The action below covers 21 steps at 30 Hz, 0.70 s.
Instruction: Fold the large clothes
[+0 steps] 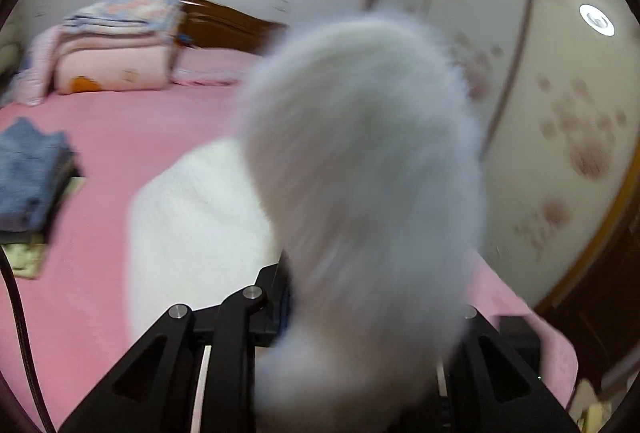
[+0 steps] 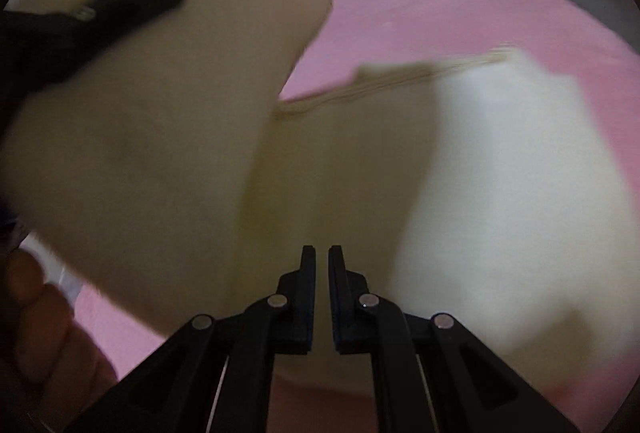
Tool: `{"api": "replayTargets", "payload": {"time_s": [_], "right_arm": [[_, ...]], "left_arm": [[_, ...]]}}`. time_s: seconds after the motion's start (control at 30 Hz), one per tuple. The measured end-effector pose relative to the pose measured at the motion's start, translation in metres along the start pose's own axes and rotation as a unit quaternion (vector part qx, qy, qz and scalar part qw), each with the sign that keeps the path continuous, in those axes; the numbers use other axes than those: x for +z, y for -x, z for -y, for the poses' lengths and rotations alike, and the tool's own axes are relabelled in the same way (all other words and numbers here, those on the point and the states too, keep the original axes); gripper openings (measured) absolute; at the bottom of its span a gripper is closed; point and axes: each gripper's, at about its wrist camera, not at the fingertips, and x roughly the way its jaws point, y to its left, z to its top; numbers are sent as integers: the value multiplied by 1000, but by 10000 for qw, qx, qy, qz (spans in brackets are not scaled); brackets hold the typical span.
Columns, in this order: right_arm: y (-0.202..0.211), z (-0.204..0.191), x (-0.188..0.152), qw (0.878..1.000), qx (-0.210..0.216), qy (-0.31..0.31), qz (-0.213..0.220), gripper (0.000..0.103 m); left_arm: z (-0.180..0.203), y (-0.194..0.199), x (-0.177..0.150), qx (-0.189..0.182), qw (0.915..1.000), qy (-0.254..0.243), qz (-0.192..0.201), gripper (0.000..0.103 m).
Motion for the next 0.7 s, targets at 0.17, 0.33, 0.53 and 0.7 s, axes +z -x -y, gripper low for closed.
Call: {"api": "replayTargets", "payload": {"time_s": [0.17, 0.33, 0.53, 0.7], "right_arm": [[59, 74, -26, 9934, -1001, -554, 10, 6], [86, 95, -37, 9892, -1271, -730, 42, 6], [100, 93, -26, 9856, -1493, -789, 117, 7], [123, 84, 5, 9847, -1520, -792, 325, 7]], "left_arm": [[60, -83, -62, 219, 9855, -1148, -1230, 31], [86, -90, -90, 306, 9692, -2063, -1311, 70], [61, -66, -59, -463, 9754, -1349, -1682, 74], [39, -12, -25, -627, 9807, -751, -1691, 85]]}}
